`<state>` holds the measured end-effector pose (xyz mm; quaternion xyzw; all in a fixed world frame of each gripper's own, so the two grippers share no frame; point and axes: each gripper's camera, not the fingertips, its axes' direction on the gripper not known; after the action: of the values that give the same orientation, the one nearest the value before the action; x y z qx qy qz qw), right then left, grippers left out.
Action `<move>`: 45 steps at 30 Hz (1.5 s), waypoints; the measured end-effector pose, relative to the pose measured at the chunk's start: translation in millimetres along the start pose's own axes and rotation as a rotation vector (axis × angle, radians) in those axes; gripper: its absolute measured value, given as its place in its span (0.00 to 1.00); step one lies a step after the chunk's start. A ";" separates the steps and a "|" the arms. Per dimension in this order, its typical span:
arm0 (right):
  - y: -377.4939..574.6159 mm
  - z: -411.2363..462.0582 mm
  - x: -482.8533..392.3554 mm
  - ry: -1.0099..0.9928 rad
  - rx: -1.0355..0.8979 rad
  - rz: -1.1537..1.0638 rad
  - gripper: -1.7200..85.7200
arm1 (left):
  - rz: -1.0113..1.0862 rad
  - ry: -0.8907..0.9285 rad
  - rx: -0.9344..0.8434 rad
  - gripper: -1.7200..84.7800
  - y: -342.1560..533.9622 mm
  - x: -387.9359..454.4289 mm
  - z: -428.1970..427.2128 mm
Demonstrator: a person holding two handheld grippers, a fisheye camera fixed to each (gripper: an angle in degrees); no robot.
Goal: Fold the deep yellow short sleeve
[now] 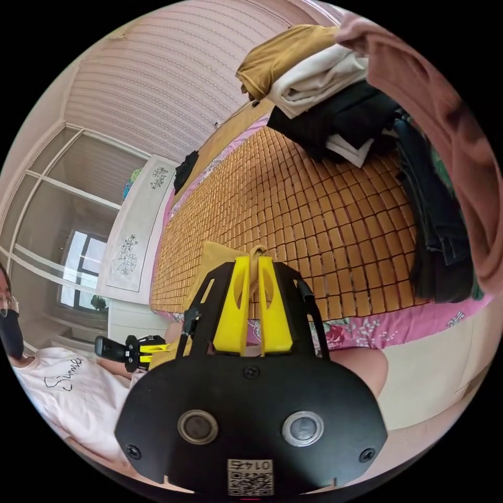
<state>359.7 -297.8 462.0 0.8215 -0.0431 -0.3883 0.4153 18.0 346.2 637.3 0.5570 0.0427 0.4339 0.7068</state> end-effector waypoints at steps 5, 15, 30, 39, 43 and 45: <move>-73.9 30.2 -61.9 0.021 -0.119 -0.109 0.04 | -0.222 -0.036 0.106 0.01 31.4 -51.7 -37.9; -182.6 210.1 -168.2 0.132 -0.431 -0.189 0.04 | -0.717 -0.207 0.067 0.01 136.6 -170.7 -63.1; -234.3 206.1 -225.7 0.307 -0.482 -0.569 0.10 | -1.031 -0.179 -0.057 0.07 200.4 -239.1 -96.4; -224.1 236.6 -223.5 0.441 -0.627 -0.732 0.17 | -0.879 -0.244 -0.107 0.15 161.0 -256.6 -81.2; -212.7 228.7 -213.2 0.440 -0.620 -0.763 0.15 | -0.843 -0.257 -0.220 0.12 151.7 -257.7 -52.3; -201.8 224.3 -208.7 0.439 -0.604 -0.780 0.14 | -0.796 -0.263 -0.246 0.08 143.5 -251.6 -47.1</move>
<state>12.8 -229.8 363.8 0.6824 0.4667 -0.3278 0.4573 -244.8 215.6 631.5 0.4594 0.1116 0.0549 0.8795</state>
